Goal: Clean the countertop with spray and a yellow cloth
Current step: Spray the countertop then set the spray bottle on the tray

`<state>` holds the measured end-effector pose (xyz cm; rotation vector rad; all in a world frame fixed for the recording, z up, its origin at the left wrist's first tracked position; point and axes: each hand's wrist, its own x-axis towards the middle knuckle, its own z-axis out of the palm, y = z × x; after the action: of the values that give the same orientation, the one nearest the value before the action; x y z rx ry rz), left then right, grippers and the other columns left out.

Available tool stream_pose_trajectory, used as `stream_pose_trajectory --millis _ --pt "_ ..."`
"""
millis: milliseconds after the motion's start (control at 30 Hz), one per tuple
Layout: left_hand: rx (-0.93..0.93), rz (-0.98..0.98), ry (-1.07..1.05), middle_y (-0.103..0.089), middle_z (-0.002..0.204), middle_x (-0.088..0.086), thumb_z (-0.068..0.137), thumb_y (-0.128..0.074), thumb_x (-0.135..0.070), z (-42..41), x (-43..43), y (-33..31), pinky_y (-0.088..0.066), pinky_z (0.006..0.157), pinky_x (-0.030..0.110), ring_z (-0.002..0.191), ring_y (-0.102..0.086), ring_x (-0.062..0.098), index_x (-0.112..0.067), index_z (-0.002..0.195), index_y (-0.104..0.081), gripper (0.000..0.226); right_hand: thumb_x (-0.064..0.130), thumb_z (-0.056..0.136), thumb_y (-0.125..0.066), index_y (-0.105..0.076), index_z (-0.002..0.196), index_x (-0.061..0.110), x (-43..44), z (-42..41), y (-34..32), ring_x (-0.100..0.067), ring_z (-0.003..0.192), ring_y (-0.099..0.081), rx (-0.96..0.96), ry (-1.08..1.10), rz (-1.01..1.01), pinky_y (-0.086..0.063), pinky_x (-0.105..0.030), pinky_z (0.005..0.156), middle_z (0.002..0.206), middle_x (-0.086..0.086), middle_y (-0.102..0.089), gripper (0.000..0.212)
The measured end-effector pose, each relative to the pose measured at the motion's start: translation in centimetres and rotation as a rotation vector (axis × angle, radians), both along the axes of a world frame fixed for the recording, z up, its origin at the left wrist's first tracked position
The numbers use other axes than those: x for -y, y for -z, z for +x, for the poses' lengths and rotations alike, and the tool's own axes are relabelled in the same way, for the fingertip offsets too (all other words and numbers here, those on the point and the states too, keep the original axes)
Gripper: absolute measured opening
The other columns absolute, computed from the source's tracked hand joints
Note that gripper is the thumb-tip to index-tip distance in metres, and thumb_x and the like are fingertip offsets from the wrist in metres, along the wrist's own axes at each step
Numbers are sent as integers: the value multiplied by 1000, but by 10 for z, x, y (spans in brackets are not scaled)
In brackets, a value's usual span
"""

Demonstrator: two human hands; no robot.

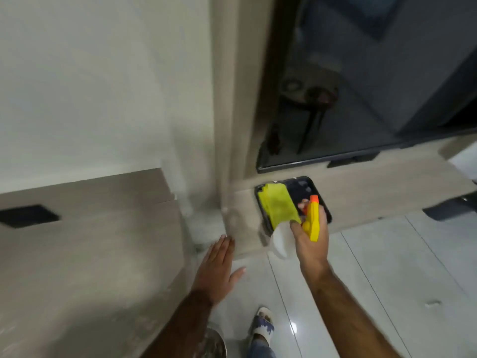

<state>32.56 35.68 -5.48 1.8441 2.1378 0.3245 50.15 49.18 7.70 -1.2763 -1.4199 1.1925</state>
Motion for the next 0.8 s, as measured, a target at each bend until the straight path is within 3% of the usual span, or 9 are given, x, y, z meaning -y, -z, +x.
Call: stream_pose_trajectory --millis 33,100,167,233,300,367,467,667,800 --pt "-10 -15 13 -53 149 17 92 -48 -59 9 -29 0 -39 116 43 139 -51 31 0 141 -54 78 7 79 -63 -60 131 21 -21 12 3 -38 118 -64 3 19 1 -55 -54 104 125 -21 -63 53" --pt "-36 -48 15 -56 145 19 90 -42 -61 23 -78 -1 -46 111 43 135 -55 32 1 138 -58 80 8 79 -63 -63 124 40 -56 30 7 -23 111 -67 32 46 9 -58 -47 98 118 -10 -66 55" --pt "-55 -77 42 -42 157 18 92 -35 -63 38 -124 1 -37 119 46 147 -40 32 1 148 -46 85 7 83 -65 -60 113 61 -93 46 16 0 106 -65 71 37 9 -58 -29 92 115 14 -64 61" --pt "-95 -84 81 -20 167 14 94 -28 -68 48 -161 11 -16 128 44 156 -15 29 -2 157 -26 91 2 87 -66 -58 111 57 -126 55 28 5 108 -63 113 26 6 -53 -24 94 116 20 -62 61" --pt "-139 -116 94 -4 170 11 96 -26 -71 53 -189 19 -5 129 41 158 1 26 -6 161 -11 93 -1 88 -66 -58 114 46 -153 57 40 -2 110 -63 141 22 32 -55 -28 98 116 9 -65 54" --pt "-175 -144 96 2 170 11 95 -22 -72 55 -211 25 -4 129 42 158 5 25 -7 161 -5 94 -4 88 -67 -59 119 35 -179 56 51 -17 114 -62 143 12 62 -54 -33 102 122 -2 -65 51" --pt "-203 -188 96 1 170 11 95 -20 -73 55 -232 35 -6 129 44 158 4 26 -7 161 -7 94 -6 88 -69 -60 124 27 -206 50 66 -24 121 -61 142 -14 52 -52 -38 104 129 -9 -66 50" --pt "-279 -211 96 -5 170 13 92 -18 -73 57 -240 51 -2 128 44 158 -4 28 -6 161 -11 96 9 77 -66 -58 112 49 -226 40 87 -24 117 -62 100 -31 17 -50 -35 101 131 -12 -66 54" --pt "-300 -155 72 -15 168 13 92 -15 -72 61 -237 53 -15 127 47 157 -14 29 -4 159 -22 96 -10 82 -69 -64 123 14 -235 39 106 -42 119 -64 129 -144 31 -53 -58 102 128 -19 -66 48"
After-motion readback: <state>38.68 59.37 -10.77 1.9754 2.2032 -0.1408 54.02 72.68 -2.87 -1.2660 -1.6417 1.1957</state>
